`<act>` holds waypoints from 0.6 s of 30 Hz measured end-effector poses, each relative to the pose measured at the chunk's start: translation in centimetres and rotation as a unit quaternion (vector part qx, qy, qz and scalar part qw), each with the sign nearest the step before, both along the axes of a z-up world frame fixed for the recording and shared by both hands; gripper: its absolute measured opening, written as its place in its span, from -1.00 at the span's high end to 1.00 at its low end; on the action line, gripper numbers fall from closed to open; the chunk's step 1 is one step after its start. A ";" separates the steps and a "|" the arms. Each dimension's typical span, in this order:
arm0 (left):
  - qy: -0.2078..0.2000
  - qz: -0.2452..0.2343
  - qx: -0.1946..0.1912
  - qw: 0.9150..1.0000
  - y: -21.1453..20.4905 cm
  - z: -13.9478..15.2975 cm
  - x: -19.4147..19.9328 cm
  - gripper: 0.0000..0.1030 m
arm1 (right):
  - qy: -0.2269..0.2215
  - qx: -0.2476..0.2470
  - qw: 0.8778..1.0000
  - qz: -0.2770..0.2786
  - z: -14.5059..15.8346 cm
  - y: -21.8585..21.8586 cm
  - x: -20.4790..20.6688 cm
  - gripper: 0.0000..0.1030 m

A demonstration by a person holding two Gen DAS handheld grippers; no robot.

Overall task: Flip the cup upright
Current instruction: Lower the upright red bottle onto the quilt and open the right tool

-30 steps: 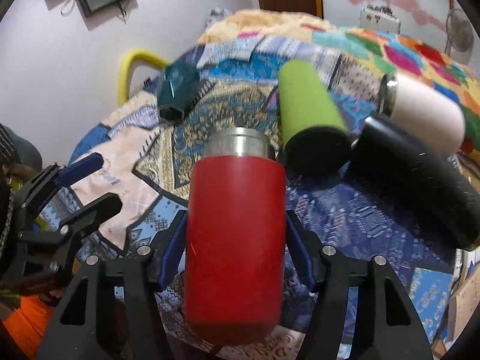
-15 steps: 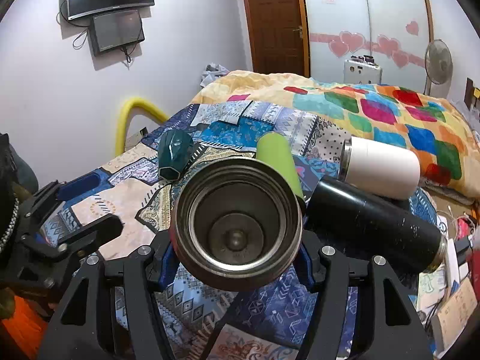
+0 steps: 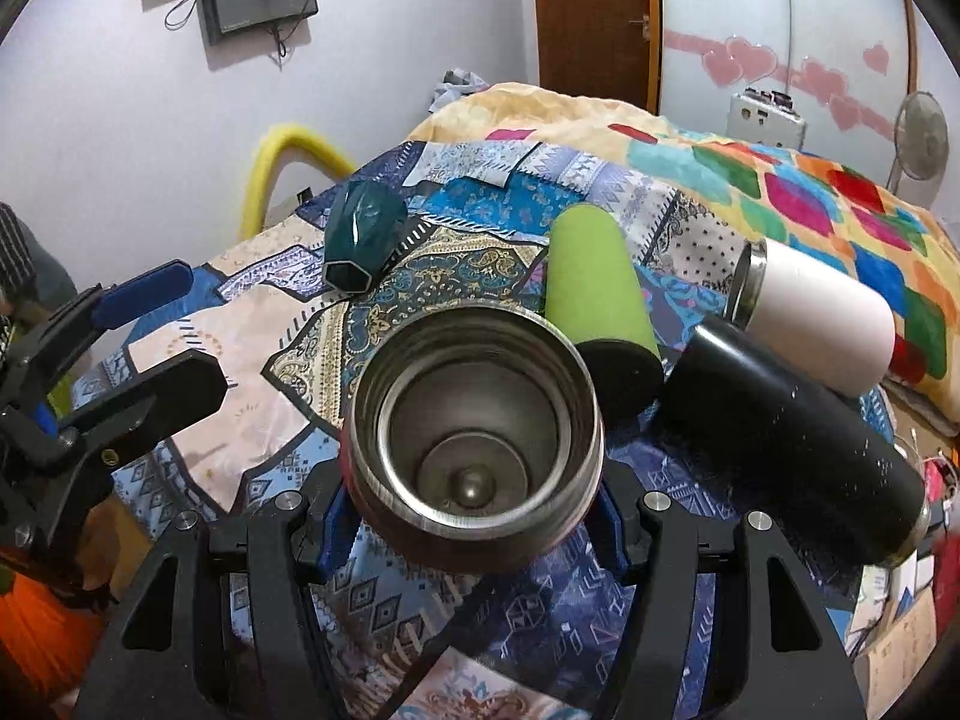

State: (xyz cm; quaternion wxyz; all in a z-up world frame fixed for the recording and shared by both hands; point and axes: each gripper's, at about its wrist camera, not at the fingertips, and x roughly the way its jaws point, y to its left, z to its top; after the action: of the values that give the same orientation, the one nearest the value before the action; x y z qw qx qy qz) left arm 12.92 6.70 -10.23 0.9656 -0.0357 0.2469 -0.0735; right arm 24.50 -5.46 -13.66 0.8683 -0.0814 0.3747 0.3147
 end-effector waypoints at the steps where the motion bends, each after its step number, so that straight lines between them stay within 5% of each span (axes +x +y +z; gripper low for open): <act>1: 0.000 0.001 -0.002 1.000 0.1 0.0 0.1 -0.89 | -0.001 0.003 1.000 0.000 -0.1 0.1 0.2 -0.15; 18: -0.011 0.008 -0.002 1.000 -0.2 1.0 -0.2 -0.89 | -0.008 0.039 0.999 -0.006 -0.7 0.1 -0.9 -0.31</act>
State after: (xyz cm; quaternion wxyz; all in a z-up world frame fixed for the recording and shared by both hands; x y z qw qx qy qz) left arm 12.73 6.48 -9.23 0.9688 -0.0389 0.2356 -0.0669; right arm 23.59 -5.33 -14.35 0.8759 -0.0473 0.3554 0.3230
